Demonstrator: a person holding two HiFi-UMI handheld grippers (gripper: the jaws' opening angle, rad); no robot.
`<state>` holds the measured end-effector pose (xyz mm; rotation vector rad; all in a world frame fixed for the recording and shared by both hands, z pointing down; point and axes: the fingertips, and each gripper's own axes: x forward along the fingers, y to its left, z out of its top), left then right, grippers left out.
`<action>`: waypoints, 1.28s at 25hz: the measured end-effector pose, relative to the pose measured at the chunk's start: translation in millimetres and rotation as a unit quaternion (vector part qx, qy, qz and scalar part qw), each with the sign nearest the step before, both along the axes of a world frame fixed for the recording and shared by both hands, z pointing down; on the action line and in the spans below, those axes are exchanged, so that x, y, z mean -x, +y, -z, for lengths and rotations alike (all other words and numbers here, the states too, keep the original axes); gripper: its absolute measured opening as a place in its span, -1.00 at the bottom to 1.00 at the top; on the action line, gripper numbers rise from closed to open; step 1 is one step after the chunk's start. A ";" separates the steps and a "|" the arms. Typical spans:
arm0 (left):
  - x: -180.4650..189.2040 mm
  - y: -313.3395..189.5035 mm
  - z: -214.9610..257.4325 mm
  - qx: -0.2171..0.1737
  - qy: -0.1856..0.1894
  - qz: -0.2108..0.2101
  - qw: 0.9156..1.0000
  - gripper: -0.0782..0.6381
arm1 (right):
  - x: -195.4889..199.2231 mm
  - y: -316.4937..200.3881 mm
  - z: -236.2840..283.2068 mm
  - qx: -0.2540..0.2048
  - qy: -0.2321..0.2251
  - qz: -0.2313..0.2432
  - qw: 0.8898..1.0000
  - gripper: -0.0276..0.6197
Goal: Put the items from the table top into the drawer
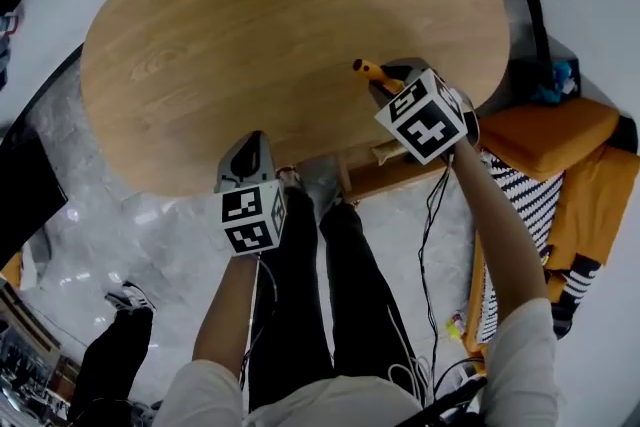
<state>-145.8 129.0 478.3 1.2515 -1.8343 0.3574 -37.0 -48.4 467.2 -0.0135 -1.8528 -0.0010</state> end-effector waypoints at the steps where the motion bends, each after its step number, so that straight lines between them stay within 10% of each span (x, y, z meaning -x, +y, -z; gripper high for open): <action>1: -8.2 -1.2 1.9 -0.001 -0.001 -0.006 1.000 -0.76 | -12.1 -0.6 2.2 0.001 -0.001 -0.012 1.000 -0.62; 16: -129.5 -22.4 11.1 -0.006 -0.006 -0.080 0.997 -0.76 | -159.2 43.4 -0.5 0.006 0.015 -0.013 1.000 -0.61; 32: -157.0 -3.9 11.6 0.009 -0.022 -0.062 0.998 -0.76 | -177.1 66.1 -4.5 0.055 -0.035 -0.016 0.998 -0.32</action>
